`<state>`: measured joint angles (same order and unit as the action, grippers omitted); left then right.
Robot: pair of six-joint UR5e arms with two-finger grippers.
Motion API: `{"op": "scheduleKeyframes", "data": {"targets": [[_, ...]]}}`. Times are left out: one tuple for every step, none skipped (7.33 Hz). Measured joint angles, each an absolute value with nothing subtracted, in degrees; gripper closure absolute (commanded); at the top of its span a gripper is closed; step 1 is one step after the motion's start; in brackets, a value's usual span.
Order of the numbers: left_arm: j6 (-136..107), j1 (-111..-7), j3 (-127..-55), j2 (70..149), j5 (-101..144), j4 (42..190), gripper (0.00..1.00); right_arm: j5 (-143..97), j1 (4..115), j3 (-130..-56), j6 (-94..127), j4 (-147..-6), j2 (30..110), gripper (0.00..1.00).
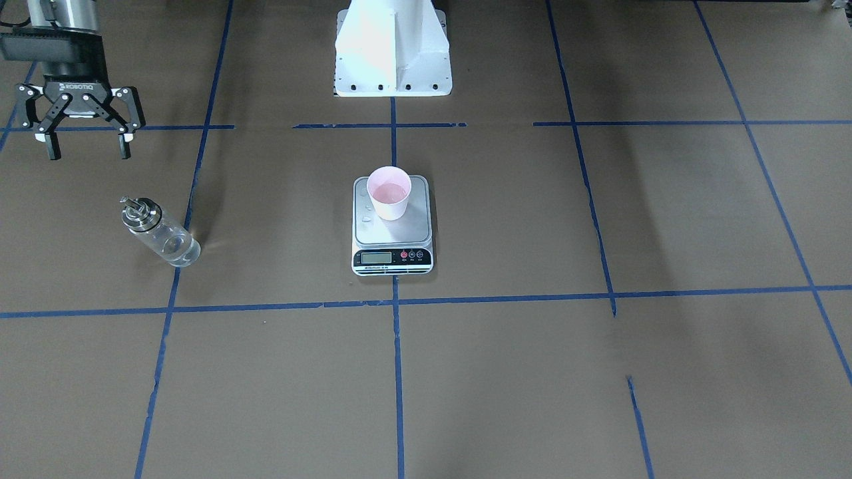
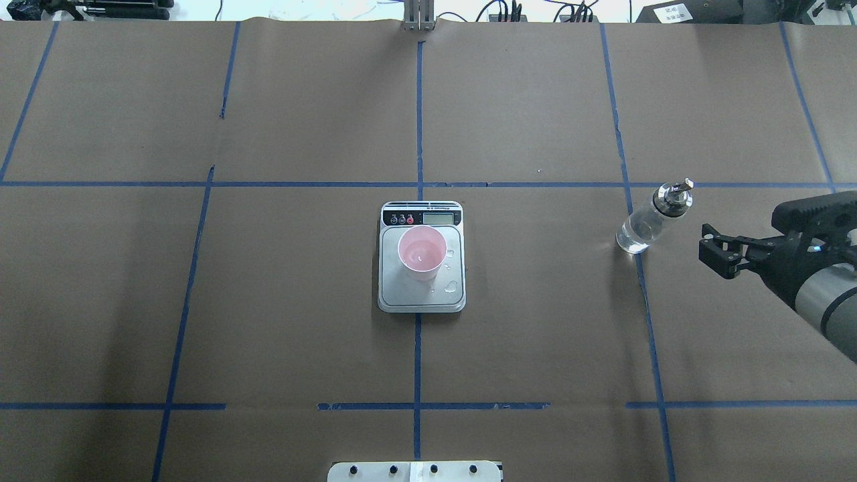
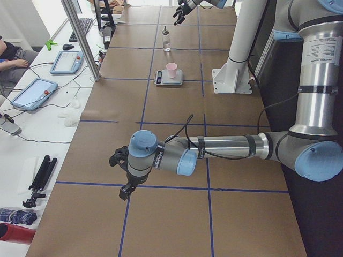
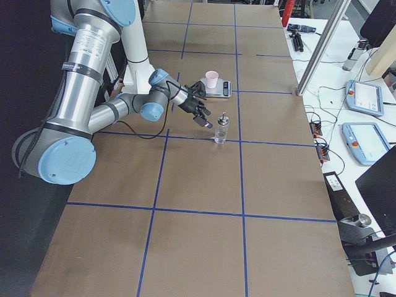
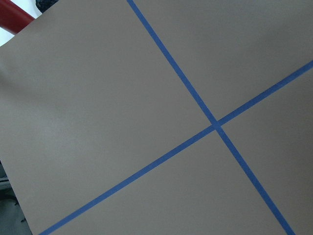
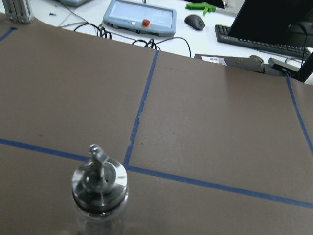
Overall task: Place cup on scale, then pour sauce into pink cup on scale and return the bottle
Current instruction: 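Open the right gripper and withdraw it from the bottle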
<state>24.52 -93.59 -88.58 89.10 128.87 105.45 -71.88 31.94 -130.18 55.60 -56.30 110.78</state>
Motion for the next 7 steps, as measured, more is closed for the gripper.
{"op": "scheduleKeyframes", "data": {"targets": [[22.3,-93.5,-89.5,89.1,129.1,102.3,0.00,-83.2,39.9,-129.8,50.3,-56.8,110.4,0.00],[19.7,-93.5,-91.1,89.1,129.7,99.2,0.00,-95.3,48.8,-128.6,44.0,-58.8,109.2,0.00],[18.0,-93.4,-92.7,89.1,130.2,96.8,0.00,-107.6,58.0,-126.2,36.4,-62.2,107.1,0.00],[17.0,-93.4,-94.3,89.1,130.4,94.5,0.00,-118.0,66.3,-122.5,27.7,-66.2,104.9,0.00],[15.9,-93.4,-95.8,89.1,130.5,92.3,0.00,-125.6,73.1,-118.3,17.9,-71.5,102.7,0.00],[15.0,-93.4,-97.0,89.1,130.6,90.1,0.00,-129.6,77.8,-114.9,7.5,-78.6,100.5,0.00],[14.6,-93.4,-97.4,89.1,131.0,88.2,0.00,-131.2,81.5,-112.0,-2.7,-87.2,97.8,0.00]]}}
